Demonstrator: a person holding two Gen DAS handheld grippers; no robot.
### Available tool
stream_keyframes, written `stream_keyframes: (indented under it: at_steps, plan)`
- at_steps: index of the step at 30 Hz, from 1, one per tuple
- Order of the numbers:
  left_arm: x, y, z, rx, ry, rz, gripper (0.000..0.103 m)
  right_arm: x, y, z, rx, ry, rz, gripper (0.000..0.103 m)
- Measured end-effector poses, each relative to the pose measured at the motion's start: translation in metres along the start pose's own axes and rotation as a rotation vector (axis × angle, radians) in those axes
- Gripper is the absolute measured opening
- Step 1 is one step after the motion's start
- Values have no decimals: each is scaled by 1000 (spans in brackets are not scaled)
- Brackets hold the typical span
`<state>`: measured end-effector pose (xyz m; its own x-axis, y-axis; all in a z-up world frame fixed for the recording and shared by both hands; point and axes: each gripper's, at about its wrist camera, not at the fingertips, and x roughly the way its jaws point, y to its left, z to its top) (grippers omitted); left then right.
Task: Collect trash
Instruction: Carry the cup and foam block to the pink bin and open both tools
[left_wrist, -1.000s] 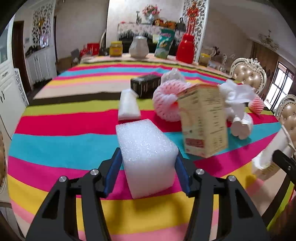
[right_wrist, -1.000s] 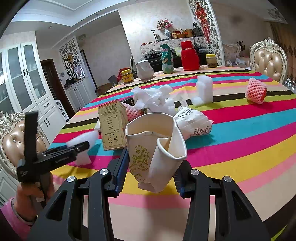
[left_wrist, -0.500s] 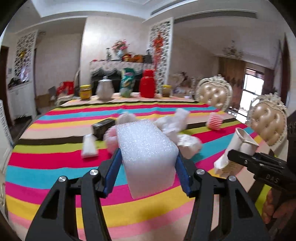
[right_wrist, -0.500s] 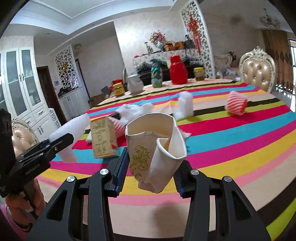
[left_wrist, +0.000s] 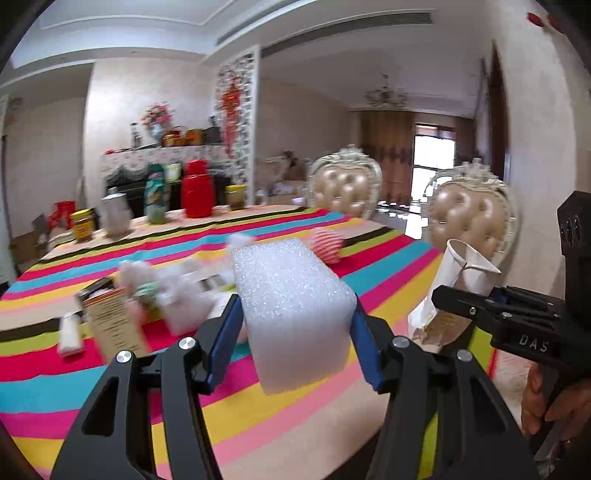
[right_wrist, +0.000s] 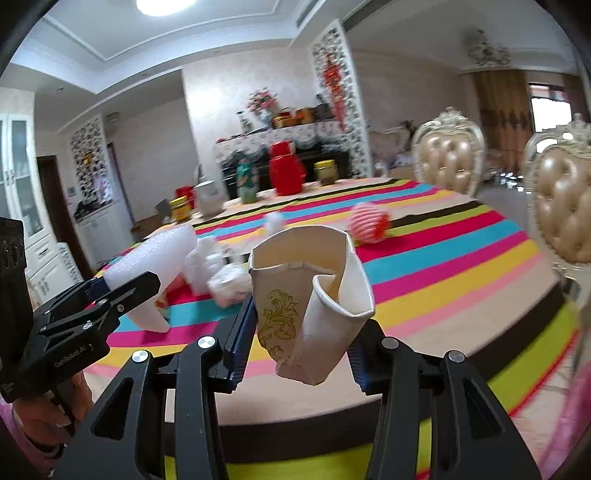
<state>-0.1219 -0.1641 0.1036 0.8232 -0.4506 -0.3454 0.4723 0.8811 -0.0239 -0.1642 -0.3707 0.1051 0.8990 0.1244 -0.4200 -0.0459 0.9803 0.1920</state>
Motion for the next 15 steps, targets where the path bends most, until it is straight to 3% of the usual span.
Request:
stream_keyframes:
  at_steps: [7,15]
  plan:
    - [17,-72,6,63,-13,-158,55,-46,-58,-7,55,-35,-147,44]
    - [43,-167,5,142,19,-402,55,-108,-122,-30,102,-44,-361,45]
